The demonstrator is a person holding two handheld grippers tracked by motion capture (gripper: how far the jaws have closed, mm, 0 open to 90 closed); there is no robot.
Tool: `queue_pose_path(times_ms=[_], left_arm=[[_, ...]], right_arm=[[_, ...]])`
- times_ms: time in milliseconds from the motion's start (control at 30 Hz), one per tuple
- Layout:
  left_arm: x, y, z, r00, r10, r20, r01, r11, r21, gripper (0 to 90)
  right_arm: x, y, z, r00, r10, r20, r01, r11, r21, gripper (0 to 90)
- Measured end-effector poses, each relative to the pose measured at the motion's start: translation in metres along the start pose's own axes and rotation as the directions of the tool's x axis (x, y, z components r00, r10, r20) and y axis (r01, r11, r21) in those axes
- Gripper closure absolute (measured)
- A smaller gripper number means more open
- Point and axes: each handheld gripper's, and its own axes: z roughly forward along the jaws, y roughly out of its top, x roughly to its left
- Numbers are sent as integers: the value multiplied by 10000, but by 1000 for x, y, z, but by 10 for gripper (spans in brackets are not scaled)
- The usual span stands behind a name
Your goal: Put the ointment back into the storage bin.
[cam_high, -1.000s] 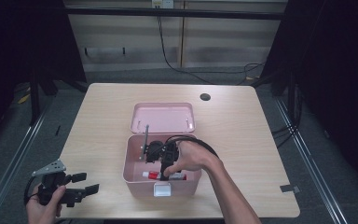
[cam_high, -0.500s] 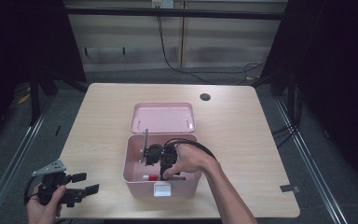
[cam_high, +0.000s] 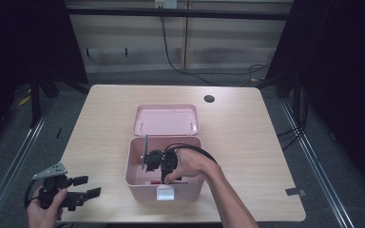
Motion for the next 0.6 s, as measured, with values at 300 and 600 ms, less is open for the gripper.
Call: queue_pose_path(times_ms=[300, 600], left_arm=[[0, 0, 0, 10000, -45, -13, 45, 10000, -17, 178], [0, 0, 0, 10000, -42, -42, 41, 10000, -26, 177]], right_arm=[[-1, 0, 2, 9999, -124, -78, 125, 9998, 129, 699], [-2, -1, 3, 9998, -104, -169, 107, 9998, 187, 698]])
